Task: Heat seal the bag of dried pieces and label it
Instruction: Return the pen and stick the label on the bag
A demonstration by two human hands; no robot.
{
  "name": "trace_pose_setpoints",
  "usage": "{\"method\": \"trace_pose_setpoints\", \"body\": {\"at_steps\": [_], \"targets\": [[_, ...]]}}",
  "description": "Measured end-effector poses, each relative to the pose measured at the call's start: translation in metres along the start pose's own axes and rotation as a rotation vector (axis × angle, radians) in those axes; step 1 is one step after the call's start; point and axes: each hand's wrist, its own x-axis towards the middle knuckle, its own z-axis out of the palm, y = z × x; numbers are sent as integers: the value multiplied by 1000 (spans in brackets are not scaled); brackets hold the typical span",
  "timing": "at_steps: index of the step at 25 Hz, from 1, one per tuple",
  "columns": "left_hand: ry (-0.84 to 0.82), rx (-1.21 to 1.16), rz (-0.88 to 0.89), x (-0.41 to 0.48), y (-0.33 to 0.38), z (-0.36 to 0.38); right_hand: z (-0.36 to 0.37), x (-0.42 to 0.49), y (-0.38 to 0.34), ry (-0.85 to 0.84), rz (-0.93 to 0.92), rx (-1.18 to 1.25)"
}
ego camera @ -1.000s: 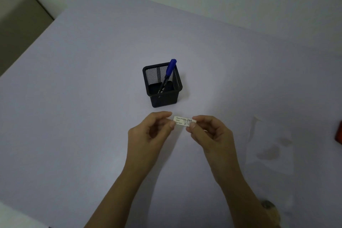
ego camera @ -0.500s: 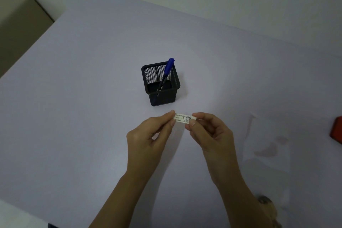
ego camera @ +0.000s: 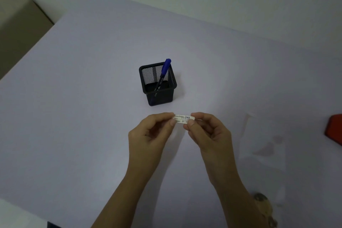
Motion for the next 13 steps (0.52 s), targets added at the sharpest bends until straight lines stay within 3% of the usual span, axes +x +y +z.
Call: {"method": "trace_pose_setpoints", "body": {"at_steps": [5,10,13], "targets": [[-53,-69,-147,4,2,5,-5,0,2,-23,-41,-65],[-178,-14,-103,10,9,4,-16,4,-4,-183,37,45],[-245,-79,-101,10,14,4,-23,11,-2,-234,-62,-186]]}}
